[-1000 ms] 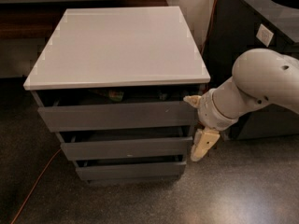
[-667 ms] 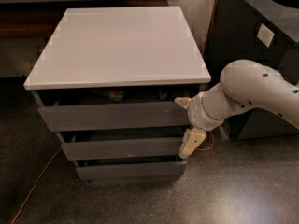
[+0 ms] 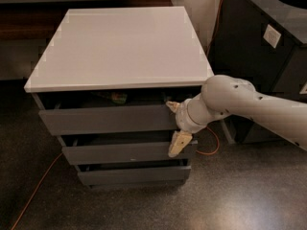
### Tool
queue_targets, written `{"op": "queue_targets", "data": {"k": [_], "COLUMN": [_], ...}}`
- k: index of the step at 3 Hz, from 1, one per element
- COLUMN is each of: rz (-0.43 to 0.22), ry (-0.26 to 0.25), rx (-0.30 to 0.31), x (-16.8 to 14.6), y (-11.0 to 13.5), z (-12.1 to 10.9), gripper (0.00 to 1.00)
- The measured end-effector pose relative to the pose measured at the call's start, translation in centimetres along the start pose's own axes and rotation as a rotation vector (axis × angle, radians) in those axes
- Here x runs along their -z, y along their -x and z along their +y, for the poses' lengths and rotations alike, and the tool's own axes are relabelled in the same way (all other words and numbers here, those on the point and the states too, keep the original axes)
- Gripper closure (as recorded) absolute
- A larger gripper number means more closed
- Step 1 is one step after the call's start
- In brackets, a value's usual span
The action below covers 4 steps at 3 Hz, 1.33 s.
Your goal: Pick green rice chip bag from top drawer and place on counter
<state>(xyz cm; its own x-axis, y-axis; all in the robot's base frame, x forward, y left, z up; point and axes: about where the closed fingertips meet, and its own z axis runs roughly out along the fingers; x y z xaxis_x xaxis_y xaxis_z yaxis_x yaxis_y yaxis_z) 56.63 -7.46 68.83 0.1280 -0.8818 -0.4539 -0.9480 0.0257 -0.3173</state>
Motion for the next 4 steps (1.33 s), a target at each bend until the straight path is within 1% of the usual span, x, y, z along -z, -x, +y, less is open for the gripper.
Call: {"op": "queue_targets", "data": {"k": [1, 2, 3, 4], "rz": [0.007, 0.019, 0.056, 0.077], "ry": [-0.033, -0.053, -0.049, -0.043], "rx": [-0.01, -0.021, -0.037, -0.05], "x": [-2.7, -4.3, -5.8, -6.3], "y": [-0.1, -0.3, -1.0, -1.3], "z": [-2.4, -4.1, -4.9, -5.2], "gripper": [0.0, 0.0, 0.16, 0.39]}}
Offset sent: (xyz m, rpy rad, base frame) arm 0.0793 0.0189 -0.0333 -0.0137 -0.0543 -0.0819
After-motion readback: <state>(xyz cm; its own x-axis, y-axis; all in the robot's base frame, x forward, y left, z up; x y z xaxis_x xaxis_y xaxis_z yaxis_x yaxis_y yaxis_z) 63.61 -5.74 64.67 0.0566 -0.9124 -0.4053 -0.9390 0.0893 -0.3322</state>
